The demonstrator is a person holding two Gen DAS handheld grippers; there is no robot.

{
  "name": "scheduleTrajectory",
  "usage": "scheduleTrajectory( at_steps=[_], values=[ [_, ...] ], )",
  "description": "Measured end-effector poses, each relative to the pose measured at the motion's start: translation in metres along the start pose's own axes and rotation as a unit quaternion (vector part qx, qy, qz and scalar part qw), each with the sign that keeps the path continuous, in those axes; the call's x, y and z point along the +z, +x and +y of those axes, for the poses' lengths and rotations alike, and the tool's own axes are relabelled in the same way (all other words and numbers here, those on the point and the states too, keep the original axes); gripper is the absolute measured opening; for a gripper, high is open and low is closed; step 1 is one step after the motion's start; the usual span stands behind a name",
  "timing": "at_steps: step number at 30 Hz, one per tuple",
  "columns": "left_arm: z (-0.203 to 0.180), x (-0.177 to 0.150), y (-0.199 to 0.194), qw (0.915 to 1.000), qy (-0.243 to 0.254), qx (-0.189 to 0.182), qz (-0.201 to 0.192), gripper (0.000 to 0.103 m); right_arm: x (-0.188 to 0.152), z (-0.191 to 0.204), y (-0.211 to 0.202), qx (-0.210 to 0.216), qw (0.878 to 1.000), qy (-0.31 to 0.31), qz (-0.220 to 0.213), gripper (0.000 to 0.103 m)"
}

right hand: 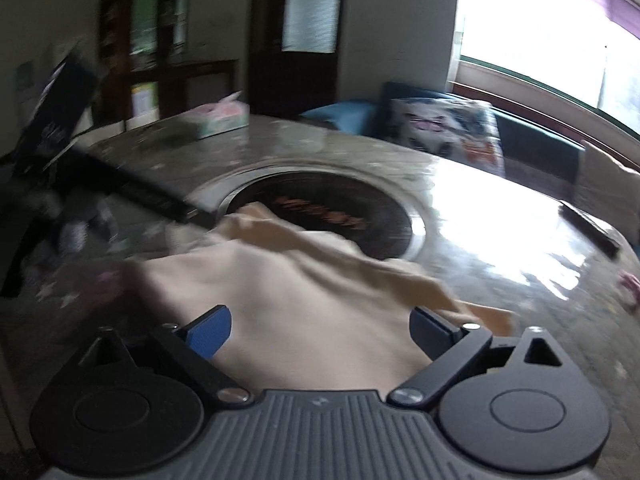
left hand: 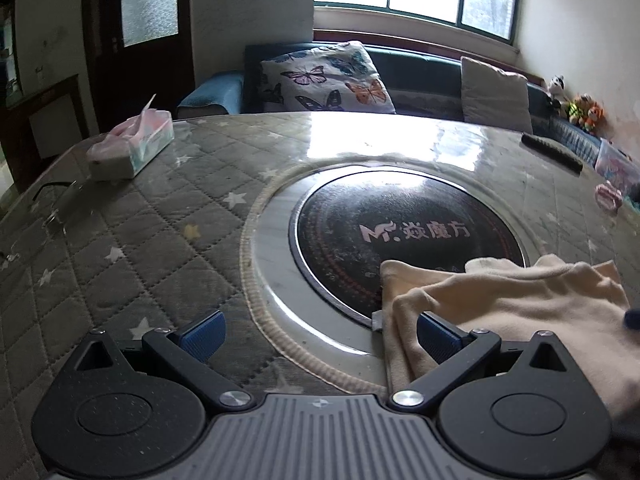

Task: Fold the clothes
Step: 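Move both grippers to the folded bundle edge and press it together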

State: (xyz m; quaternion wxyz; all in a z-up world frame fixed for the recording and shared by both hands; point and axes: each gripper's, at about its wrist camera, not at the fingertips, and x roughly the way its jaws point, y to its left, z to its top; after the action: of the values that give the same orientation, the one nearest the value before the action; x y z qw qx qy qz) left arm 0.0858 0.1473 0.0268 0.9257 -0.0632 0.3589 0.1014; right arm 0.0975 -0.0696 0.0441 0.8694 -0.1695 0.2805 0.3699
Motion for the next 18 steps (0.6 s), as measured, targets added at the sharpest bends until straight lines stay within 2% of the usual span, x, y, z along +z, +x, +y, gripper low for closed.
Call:
scheduleTrajectory(
  at_steps=[3,5,7,10,13,15,17,18],
  values=[
    [0.006,0.0,-0.004,0.9997,-0.021,-0.011,0.003,0.1,0.003,0.018,0.003,0.021,0.999,-0.027,0.003,0.092],
    [0.011,0.0,-0.005,0.999,-0.039,-0.02,0.007,0.094,0.005,0.032,0.006,0.034,0.998,-0.049,0.005,0.089],
    [0.015,-0.001,-0.004,0.9975,-0.059,-0.035,0.016,0.082,0.008,0.045,0.008,0.044,0.996,-0.073,0.003,0.086],
    [0.02,-0.002,-0.001,0.9943,-0.084,-0.058,0.032,0.077,0.013,0.063,0.011,0.054,0.993,-0.109,-0.004,0.08],
    [0.021,-0.004,0.0,0.9912,-0.097,-0.079,0.043,0.076,0.016,0.078,0.017,0.06,0.988,-0.139,-0.008,0.071],
    [0.019,-0.004,0.0,0.9906,-0.097,-0.085,0.045,0.076,0.017,0.087,0.023,0.061,0.986,-0.155,-0.005,0.058],
    [0.018,-0.004,0.0,0.9891,-0.103,-0.094,0.048,0.078,0.017,0.093,0.027,0.059,0.984,-0.166,-0.002,0.054],
    [0.018,-0.004,-0.001,0.9879,-0.108,-0.099,0.05,0.078,0.016,0.096,0.03,0.059,0.984,-0.17,0.001,0.046]
  ],
)
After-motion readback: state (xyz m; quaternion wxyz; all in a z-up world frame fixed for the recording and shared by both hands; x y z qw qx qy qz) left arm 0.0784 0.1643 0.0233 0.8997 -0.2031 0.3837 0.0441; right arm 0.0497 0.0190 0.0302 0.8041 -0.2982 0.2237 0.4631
